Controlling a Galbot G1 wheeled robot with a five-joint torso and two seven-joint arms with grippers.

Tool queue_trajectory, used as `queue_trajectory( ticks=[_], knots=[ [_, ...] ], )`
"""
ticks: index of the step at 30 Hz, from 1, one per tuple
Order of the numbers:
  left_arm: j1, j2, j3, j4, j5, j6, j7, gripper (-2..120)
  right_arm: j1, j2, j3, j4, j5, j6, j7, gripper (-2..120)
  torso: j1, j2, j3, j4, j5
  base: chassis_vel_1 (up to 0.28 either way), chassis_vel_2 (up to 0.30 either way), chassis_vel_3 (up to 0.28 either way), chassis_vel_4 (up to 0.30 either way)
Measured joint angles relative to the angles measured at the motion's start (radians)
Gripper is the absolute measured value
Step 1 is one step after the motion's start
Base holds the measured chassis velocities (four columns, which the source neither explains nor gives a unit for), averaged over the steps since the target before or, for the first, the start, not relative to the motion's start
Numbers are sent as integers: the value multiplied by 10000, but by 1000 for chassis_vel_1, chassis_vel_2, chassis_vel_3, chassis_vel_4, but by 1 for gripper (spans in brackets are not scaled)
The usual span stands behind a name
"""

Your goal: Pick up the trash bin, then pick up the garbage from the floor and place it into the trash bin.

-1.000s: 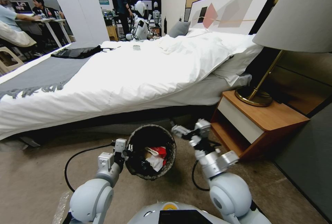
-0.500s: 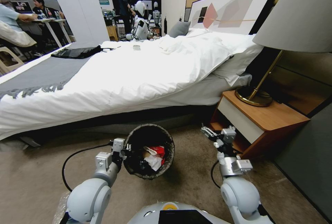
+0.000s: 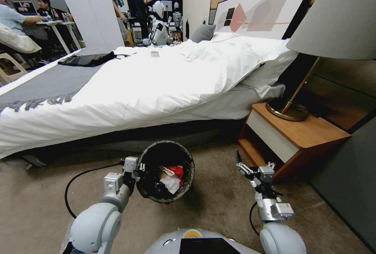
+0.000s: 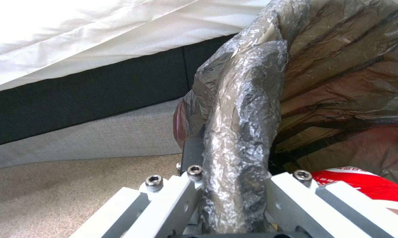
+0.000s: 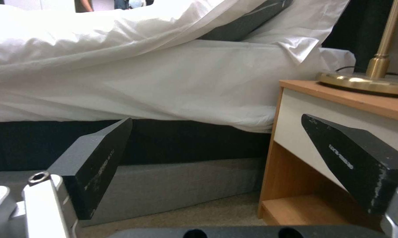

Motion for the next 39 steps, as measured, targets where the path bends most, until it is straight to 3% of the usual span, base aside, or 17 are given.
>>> queue_trajectory(
  ticks=[19,39],
  knots=[
    [77,-186,0,-212,23,243,-35,1,-48,35,-124,-68,7,56,4,100,0,0,0,-1,0,0,0,0,0],
    [151,-216,11,-292,27,276,-36,1,-8,105,-291,-263,-25,20,74,100,0,0,1,0,0,72,68,70,68]
  ],
)
